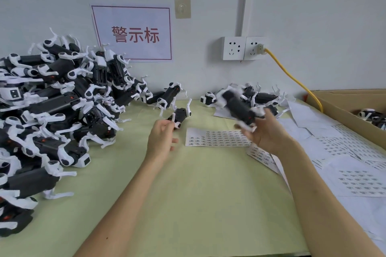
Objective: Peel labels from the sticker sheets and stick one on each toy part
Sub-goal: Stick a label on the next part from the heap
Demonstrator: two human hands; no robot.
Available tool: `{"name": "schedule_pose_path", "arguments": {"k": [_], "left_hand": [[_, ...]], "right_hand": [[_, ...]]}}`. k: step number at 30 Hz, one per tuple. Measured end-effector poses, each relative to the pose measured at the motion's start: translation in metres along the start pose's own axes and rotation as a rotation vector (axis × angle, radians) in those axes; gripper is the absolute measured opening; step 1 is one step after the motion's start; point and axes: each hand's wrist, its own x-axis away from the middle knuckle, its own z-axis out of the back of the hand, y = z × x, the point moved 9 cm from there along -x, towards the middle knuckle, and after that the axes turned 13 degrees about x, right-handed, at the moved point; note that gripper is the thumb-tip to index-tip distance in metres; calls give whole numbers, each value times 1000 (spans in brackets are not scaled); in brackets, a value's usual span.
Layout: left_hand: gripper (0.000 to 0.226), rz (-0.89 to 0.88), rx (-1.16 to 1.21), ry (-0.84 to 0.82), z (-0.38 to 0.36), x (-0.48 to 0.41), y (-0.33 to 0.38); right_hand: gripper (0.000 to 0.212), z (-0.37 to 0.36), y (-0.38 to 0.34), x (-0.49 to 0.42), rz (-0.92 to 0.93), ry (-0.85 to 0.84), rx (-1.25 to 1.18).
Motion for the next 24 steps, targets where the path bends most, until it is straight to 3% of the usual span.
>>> {"name": "schedule_pose_path", "arguments": {"k": [1,3,4,6,10,13,16,18,22,24], "left_hand": [[9,-70,-55,16,3,0,4],[28,-140,-115,6,5,0,6],[43,-153,-143,-8,4,-1,5],[66,-161,-210,-68,0,-4,1],[84,-154,-241,-314,-21,-7,-9],[71,-214,-389,-323,-22,-13,-17],[67,-383,-617,-320,-26,-8,-16],[70,-480,-615,-321,-28,-4,-8],[78,-451,-773,-389,-34,-1,-15],[78,-455,-845,-412,-37,2,-18]], "right_hand": [[41,20,-10,0,92,67,-246],[41,56,-29,8,300,106,-717],[42,73,-34,13,378,126,-855],[44,102,-30,21,409,269,-912],[41,116,-10,26,269,577,-667],[36,95,-9,20,210,607,-542],[28,83,-10,16,175,616,-401],[19,84,-11,16,160,674,-283],[11,105,-21,32,194,981,0],[27,119,-33,41,252,1142,163]]}}
